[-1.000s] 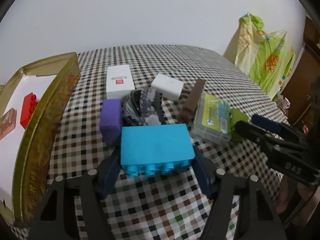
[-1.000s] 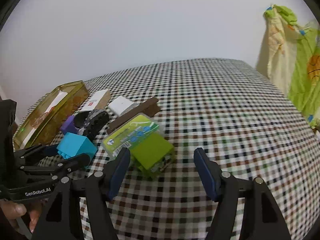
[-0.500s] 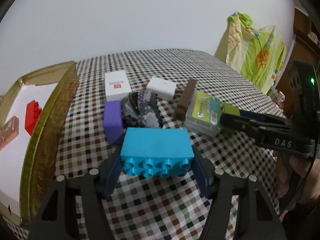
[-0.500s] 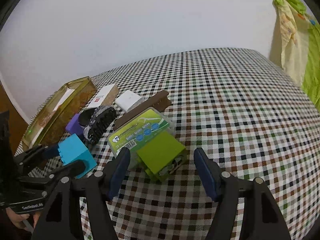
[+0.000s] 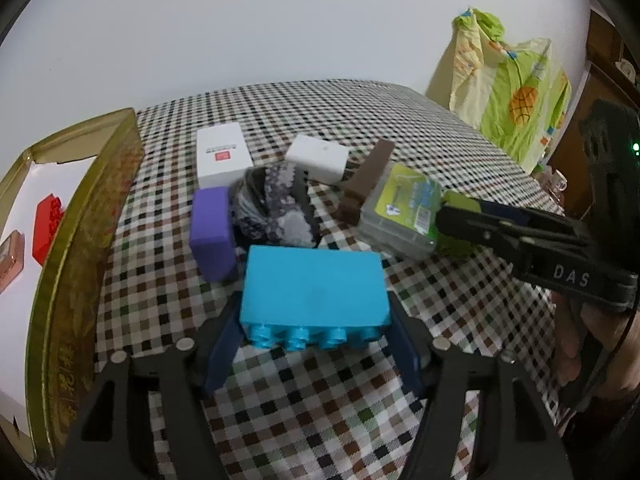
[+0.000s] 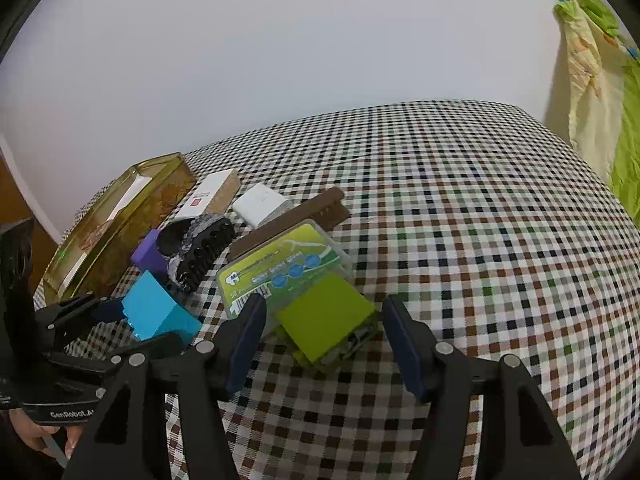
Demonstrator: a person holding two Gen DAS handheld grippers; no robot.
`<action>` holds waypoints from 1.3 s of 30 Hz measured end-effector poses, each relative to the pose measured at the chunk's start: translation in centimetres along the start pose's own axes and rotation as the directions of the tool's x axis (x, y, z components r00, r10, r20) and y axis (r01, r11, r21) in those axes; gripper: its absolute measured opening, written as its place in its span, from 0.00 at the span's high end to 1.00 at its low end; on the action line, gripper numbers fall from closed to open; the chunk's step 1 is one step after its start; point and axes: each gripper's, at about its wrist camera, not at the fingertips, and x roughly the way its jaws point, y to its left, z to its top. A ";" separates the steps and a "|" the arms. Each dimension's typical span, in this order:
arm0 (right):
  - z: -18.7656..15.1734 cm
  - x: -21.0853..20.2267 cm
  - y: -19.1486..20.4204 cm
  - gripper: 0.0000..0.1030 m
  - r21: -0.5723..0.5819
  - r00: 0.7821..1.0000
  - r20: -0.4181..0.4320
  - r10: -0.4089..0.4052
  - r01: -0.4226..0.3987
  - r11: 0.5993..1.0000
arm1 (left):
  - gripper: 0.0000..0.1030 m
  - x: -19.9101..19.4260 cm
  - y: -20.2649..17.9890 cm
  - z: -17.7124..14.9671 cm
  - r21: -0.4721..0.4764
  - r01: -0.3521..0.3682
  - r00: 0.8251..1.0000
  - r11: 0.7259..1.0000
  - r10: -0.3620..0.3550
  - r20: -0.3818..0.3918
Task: Organize rigid objects
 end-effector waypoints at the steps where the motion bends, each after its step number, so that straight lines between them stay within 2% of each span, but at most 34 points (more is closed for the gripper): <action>1: -0.1 -0.1 0.1 0.48 -0.008 1.000 0.003 0.017 -0.017 1.000 | 0.35 -0.1 0.0 0.0 0.001 0.002 1.000 1.000 -0.002 0.003; 10: -0.3 -0.1 0.8 0.49 -0.033 1.000 0.009 0.009 -0.008 0.999 | 0.35 -1.4 0.1 -0.2 0.013 0.003 0.997 1.000 -0.004 0.074; 17: -0.6 -1.4 1.7 0.49 -0.050 0.997 0.076 -0.016 0.020 0.999 | 0.35 -2.9 1.1 -0.3 -0.034 0.010 0.989 0.999 -0.005 0.147; 28: -0.9 -2.8 4.2 0.49 -0.081 0.980 0.196 -0.044 0.061 0.995 | 0.35 -4.8 2.2 -0.9 -0.075 -0.021 0.969 0.997 0.039 0.244; 39: -1.0 -3.0 5.9 0.49 -0.091 0.975 0.220 -0.029 0.050 0.995 | 0.35 -6.1 2.2 -1.6 -0.065 -0.082 0.949 0.995 0.098 0.299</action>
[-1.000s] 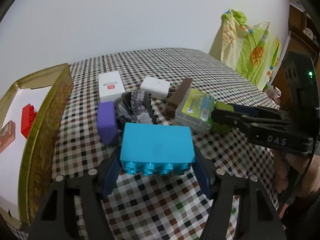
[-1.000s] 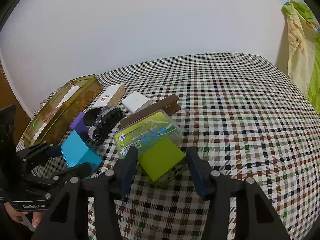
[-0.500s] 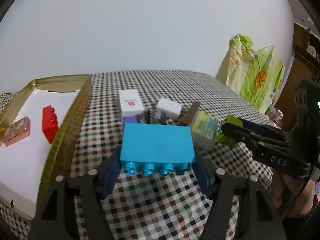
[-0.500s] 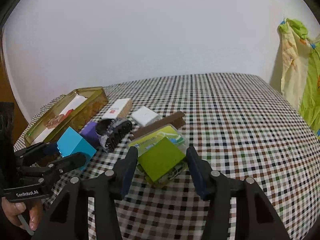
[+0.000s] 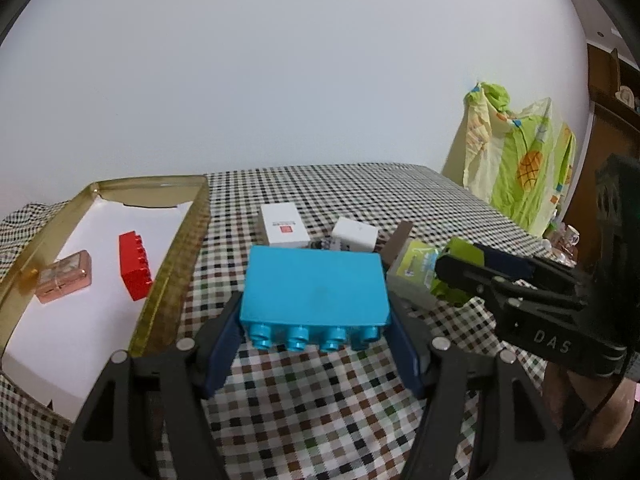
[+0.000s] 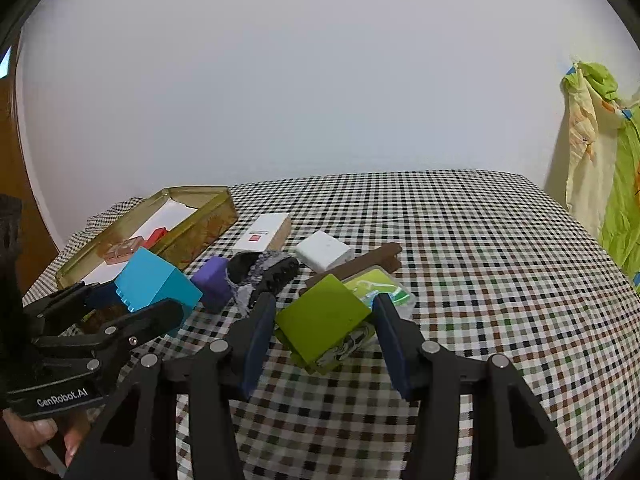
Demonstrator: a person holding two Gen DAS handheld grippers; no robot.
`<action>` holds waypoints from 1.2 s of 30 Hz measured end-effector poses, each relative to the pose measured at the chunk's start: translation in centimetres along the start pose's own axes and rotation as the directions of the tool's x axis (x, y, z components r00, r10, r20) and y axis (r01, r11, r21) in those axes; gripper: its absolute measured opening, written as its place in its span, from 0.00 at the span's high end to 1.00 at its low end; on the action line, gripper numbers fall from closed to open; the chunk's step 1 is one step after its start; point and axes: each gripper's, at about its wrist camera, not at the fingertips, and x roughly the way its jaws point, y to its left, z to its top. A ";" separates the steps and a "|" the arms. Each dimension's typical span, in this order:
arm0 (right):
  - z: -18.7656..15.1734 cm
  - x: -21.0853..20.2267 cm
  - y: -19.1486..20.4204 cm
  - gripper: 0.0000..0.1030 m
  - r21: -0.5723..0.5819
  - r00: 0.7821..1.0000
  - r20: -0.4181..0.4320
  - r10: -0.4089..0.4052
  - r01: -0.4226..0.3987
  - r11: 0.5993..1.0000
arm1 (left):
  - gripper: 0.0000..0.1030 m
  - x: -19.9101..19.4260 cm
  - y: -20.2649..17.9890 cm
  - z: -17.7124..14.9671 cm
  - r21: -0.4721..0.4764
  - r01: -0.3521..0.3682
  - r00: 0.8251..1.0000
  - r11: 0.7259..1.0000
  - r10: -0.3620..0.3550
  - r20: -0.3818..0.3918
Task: Organize rigid objects
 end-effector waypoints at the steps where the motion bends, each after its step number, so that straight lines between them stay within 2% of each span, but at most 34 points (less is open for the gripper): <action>1: 0.0 -0.1 0.2 0.49 0.000 1.000 0.004 0.001 -0.001 1.000 | 0.35 -0.1 0.0 0.0 -0.001 -0.002 1.000 1.000 0.002 0.002; 15: -0.1 -0.9 1.6 0.49 0.001 0.999 0.042 -0.004 0.004 1.000 | 0.35 -1.4 0.1 -0.3 0.017 -0.053 0.997 0.998 0.052 0.059; 36: -0.1 -1.2 3.4 0.48 -0.022 0.997 0.072 0.010 -0.008 1.000 | 0.35 -3.5 1.6 -0.9 -0.006 -0.070 0.990 0.998 0.070 0.123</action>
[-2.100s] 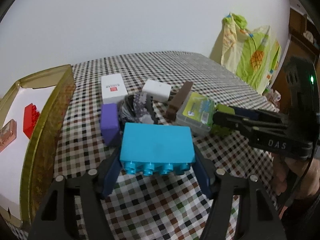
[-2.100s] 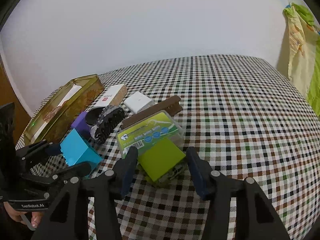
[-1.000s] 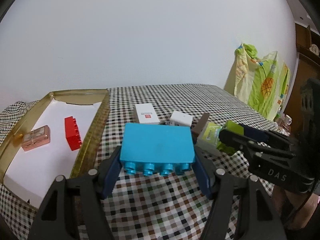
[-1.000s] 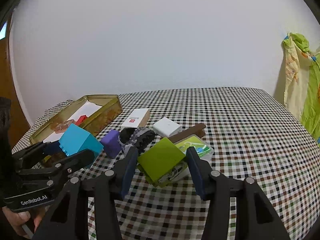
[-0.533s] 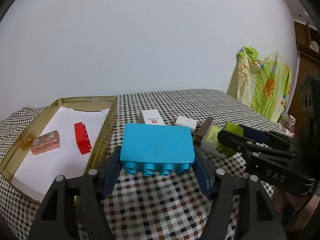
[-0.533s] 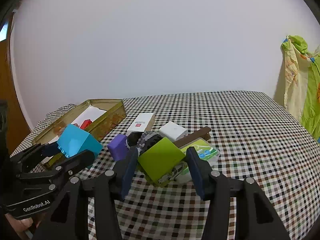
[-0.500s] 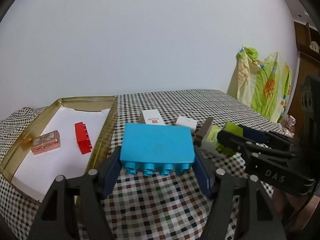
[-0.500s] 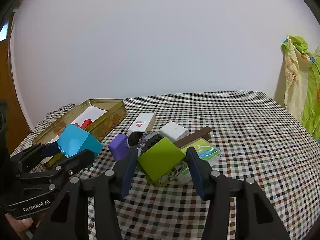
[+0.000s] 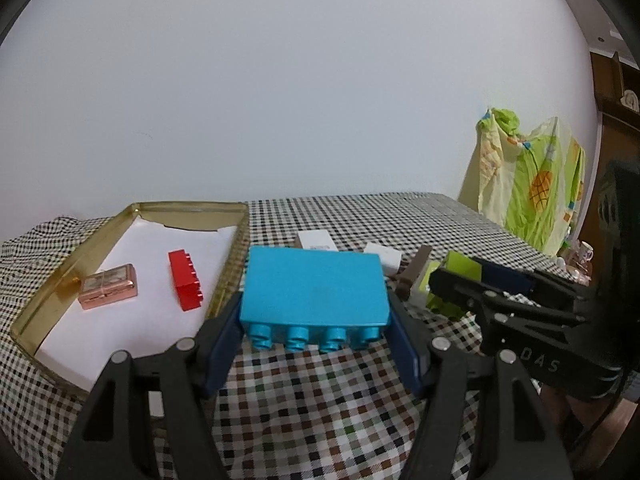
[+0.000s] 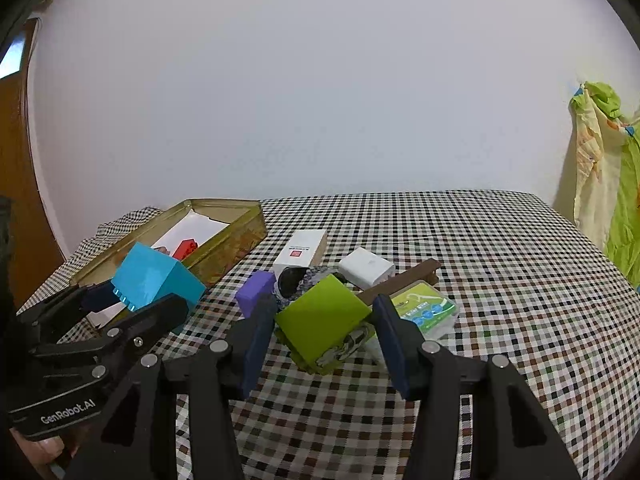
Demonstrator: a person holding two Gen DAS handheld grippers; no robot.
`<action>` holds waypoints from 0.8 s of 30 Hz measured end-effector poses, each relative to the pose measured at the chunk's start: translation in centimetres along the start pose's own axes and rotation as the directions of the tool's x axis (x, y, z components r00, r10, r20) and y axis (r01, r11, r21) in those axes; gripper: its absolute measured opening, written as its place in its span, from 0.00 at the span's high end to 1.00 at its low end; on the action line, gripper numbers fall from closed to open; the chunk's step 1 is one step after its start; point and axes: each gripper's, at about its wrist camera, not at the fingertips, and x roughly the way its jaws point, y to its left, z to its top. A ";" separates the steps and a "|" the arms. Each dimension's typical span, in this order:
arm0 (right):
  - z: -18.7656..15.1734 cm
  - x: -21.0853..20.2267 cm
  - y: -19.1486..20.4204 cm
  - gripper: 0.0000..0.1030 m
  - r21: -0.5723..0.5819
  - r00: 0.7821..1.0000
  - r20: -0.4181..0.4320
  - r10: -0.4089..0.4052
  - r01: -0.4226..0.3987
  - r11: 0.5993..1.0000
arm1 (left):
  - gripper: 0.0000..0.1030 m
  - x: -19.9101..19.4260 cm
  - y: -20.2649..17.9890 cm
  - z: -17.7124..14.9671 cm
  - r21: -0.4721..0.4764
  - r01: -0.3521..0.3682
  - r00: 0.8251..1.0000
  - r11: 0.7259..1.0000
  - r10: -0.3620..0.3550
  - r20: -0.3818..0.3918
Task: Organize rigid objects
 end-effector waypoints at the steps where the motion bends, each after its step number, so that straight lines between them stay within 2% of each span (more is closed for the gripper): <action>1: 0.0 -0.1 0.1 0.48 0.000 1.000 0.003 0.000 0.000 1.000 | 0.35 -0.1 0.0 0.0 0.000 0.000 1.000 1.000 0.000 0.004; 13: 0.0 -0.4 1.3 0.48 -0.012 1.000 0.018 0.011 -0.011 1.000 | 0.35 -1.5 0.8 -0.1 -0.014 -0.026 0.998 1.000 0.027 0.054; 24: -0.1 -0.6 2.3 0.48 -0.026 0.999 0.028 0.025 -0.025 0.999 | 0.35 -1.8 2.1 -0.1 -0.052 -0.039 0.997 0.998 0.042 0.057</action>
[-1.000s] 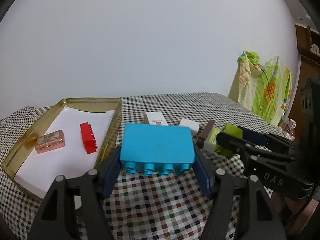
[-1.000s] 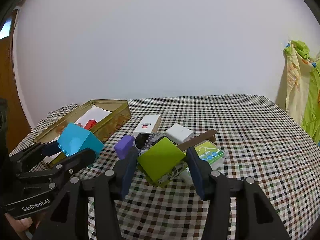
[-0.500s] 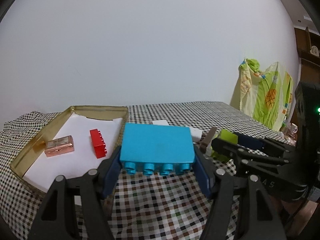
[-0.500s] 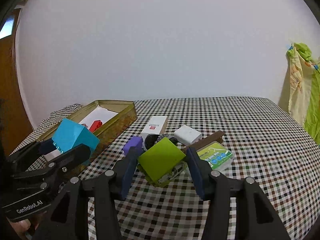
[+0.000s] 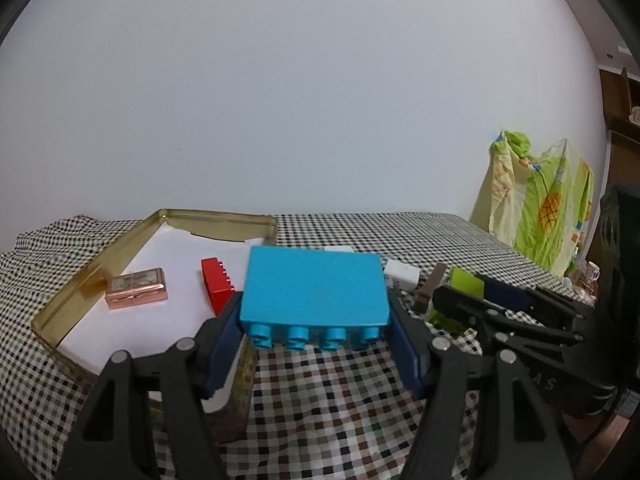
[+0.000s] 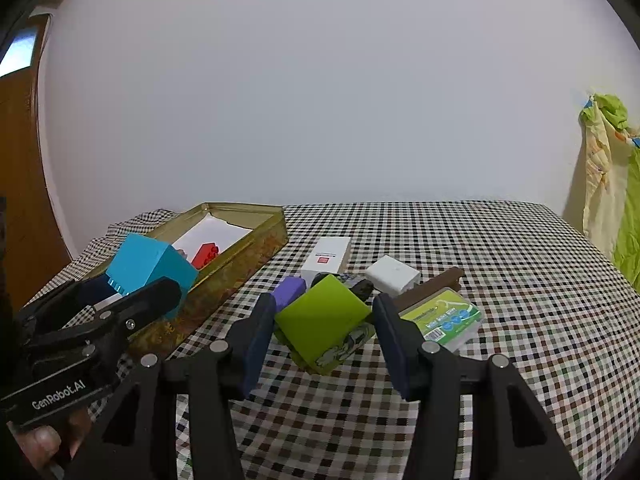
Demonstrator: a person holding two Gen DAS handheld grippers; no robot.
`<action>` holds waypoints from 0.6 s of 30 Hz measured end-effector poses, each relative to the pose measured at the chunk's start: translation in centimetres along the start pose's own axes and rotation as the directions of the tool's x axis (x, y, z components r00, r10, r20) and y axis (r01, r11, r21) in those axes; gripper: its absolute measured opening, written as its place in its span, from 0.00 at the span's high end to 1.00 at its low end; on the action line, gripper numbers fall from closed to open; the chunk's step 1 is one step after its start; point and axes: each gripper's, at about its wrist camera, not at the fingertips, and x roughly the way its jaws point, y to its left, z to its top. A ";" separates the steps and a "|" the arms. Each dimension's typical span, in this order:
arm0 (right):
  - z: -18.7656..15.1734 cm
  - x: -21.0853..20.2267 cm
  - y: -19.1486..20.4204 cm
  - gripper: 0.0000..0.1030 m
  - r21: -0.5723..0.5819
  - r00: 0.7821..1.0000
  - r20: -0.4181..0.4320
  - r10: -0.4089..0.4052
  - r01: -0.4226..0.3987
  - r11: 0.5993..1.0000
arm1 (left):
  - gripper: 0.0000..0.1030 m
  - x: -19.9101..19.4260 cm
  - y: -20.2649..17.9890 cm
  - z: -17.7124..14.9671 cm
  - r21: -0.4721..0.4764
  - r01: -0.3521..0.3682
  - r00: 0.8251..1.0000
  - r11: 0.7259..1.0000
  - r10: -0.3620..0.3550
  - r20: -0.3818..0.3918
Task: Organize rigid objects
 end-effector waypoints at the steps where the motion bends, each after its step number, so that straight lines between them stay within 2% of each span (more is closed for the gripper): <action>1: 0.0 0.0 0.1 0.48 -0.002 1.000 0.000 0.001 -0.001 1.000 | 0.35 0.0 0.1 0.0 -0.002 -0.001 1.000 1.000 0.001 0.002; 18: -0.2 -0.5 1.3 0.48 -0.019 1.000 0.020 0.012 -0.012 1.000 | 0.35 -0.6 1.2 0.0 -0.014 -0.032 0.999 0.999 0.032 0.023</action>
